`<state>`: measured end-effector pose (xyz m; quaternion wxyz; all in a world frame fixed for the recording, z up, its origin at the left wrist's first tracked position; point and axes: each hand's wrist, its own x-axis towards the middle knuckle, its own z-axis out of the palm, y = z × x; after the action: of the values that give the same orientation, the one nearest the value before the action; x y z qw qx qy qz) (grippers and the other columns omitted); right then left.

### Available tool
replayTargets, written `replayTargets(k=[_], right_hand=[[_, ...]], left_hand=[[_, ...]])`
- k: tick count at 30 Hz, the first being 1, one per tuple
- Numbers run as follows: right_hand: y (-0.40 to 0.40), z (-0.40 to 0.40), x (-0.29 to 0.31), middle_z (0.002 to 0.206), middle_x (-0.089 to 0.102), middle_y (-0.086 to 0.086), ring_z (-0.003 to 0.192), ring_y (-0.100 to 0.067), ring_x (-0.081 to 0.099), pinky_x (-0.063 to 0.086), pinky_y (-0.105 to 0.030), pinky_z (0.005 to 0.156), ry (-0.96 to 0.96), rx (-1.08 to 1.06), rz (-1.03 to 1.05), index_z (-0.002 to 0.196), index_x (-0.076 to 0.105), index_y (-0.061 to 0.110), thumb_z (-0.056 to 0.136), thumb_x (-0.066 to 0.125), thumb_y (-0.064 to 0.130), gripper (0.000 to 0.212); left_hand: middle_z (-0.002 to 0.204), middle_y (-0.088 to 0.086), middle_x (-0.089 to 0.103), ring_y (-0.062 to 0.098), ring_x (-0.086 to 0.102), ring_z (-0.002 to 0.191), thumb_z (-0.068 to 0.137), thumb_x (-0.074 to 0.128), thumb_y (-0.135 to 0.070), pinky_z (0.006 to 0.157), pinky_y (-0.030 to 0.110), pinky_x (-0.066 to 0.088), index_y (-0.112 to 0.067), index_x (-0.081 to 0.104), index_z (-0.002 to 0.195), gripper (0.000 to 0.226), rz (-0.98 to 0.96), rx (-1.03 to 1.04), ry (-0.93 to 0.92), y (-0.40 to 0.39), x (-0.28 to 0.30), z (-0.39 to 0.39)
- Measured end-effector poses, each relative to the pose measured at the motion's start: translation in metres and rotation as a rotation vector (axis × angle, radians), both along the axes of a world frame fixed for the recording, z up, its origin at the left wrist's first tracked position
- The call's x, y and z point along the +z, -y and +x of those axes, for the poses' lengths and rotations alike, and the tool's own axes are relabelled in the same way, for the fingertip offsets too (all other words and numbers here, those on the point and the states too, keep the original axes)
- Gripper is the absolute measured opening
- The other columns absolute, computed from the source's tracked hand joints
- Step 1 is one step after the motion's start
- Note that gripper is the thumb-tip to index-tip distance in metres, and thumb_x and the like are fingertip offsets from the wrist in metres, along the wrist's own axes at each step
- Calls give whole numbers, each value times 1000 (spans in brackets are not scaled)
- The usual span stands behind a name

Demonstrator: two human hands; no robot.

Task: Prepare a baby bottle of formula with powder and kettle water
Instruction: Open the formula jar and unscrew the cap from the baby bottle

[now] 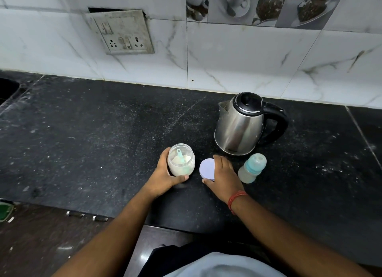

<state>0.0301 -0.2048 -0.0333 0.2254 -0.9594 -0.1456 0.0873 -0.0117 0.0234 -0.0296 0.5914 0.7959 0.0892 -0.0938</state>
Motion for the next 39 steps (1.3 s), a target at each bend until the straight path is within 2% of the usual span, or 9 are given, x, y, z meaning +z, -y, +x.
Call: replayTargets(k=[3, 6, 8, 13, 16, 20, 26, 32, 39], right_hand=[[3, -3, 11, 156, 35, -9, 145, -25, 31, 28, -33, 119, 57, -3, 64, 153, 30, 7, 87, 73, 38, 84], [7, -8, 24, 153, 41, -7, 143, -23, 35, 31, -32, 117, 133, -17, 144, 150, 36, 8, 89, 72, 31, 74], [9, -11, 33, 150, 45, -7, 140, -22, 39, 33, -30, 115, 177, -29, 197, 147, 40, 8, 88, 73, 27, 70], [12, -10, 51, 148, 47, -8, 140, -22, 41, 33, -31, 118, 273, 0, 245, 145, 42, 7, 90, 72, 25, 65], [17, -7, 62, 151, 45, -6, 141, -19, 41, 34, -33, 118, 294, 4, 332, 144, 45, 9, 90, 72, 22, 61], [34, -4, 77, 151, 46, -2, 141, -12, 41, 31, -22, 117, 313, -21, 425, 143, 47, 11, 91, 71, 18, 58], [80, -3, 78, 143, 52, -6, 135, -18, 47, 36, -30, 115, 381, -196, 475, 136, 52, 8, 90, 70, 10, 50], [118, -16, 56, 145, 48, -4, 132, -8, 42, 35, -29, 114, 227, -364, 450, 141, 48, 12, 92, 71, 21, 56], [129, -18, 49, 150, 44, 1, 137, -10, 41, 30, -23, 111, 26, -349, 451, 148, 42, 17, 88, 76, 27, 69]], left_hand=[[164, -14, 28, 0, 28, 150, 65, 87, -52, 123, 24, 24, -28, 15, 161, 122, 10, 53, 5, -8, 9, -9], [168, -14, 18, -1, 16, 154, 72, 69, -66, 128, 31, 16, -27, 16, 163, 112, 49, 138, 102, -13, 23, -14], [168, -17, 16, -4, 12, 154, 79, 62, -66, 128, 31, 12, -28, 16, 164, 104, 104, 141, 191, -13, 33, -12], [172, -17, 10, 5, 4, 159, 91, 56, -59, 129, 38, 10, -31, 14, 164, 90, 272, 26, 396, 8, 58, 6], [173, -14, 7, 6, 0, 159, 93, 56, -57, 129, 35, 8, -28, 13, 164, 87, 315, -83, 479, 32, 73, 18], [173, -12, 7, 8, 0, 160, 95, 55, -56, 129, 32, 9, -23, 13, 164, 87, 306, -165, 525, 66, 83, 32], [172, -18, 3, 4, -3, 159, 96, 54, -56, 128, 27, 7, -25, 10, 165, 88, 231, -294, 481, 111, 76, 37], [173, -16, 5, 4, 0, 159, 94, 55, -59, 131, 40, 12, -23, 10, 165, 91, 184, -361, 376, 142, 49, 28], [173, -16, 3, 4, 0, 159, 92, 56, -64, 130, 46, 14, -26, 6, 165, 97, 198, -388, 293, 153, 31, 32]])
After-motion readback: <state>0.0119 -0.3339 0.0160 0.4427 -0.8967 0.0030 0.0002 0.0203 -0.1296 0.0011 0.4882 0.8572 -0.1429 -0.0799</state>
